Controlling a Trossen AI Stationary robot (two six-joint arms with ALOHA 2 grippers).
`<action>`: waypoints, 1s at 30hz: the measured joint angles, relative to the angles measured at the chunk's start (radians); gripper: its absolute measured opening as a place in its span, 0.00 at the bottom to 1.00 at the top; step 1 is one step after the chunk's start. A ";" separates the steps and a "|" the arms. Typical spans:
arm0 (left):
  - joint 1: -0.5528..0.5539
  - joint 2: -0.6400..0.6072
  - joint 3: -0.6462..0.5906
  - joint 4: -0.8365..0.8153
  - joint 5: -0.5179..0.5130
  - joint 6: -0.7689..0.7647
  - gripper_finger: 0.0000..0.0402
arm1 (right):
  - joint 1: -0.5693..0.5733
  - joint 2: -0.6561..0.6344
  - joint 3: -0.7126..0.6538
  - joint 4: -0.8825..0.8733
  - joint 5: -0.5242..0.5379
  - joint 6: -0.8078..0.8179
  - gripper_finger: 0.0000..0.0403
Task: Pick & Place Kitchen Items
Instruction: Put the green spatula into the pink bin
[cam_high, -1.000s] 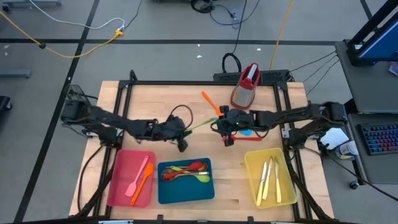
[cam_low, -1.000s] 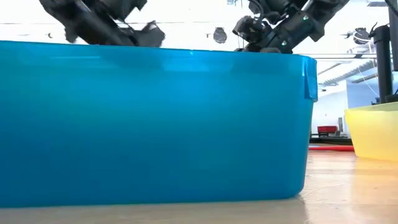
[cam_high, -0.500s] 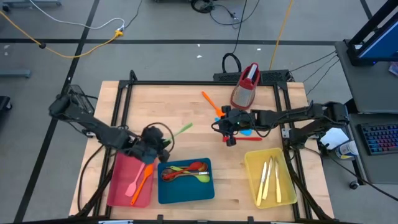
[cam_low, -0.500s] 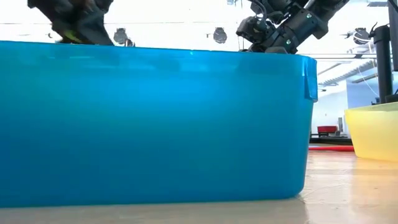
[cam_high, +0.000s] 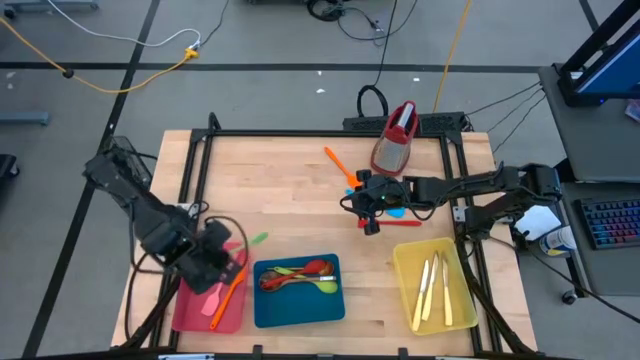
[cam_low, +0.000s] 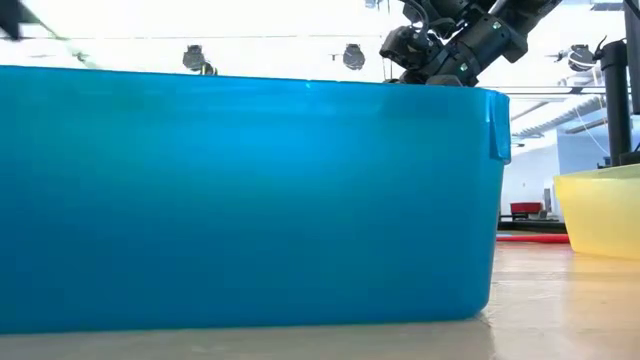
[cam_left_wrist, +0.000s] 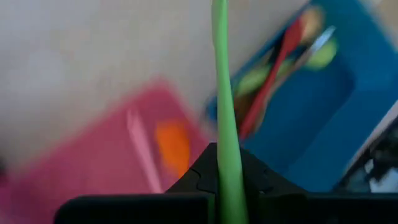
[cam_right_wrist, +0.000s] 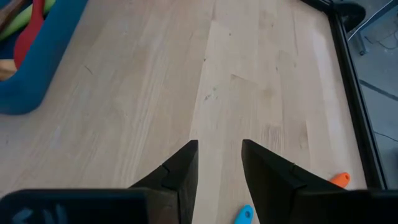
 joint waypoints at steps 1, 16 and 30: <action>-0.017 0.000 -0.007 -0.006 0.053 -0.055 0.04 | 0.000 0.000 0.000 0.000 0.000 0.000 0.29; -0.242 0.090 -0.003 -0.029 0.302 -0.438 0.03 | 0.000 0.000 0.000 0.006 0.000 0.008 0.29; -0.275 0.098 -0.004 -0.067 0.420 -0.495 0.04 | 0.000 0.001 0.000 0.143 -0.001 0.008 0.29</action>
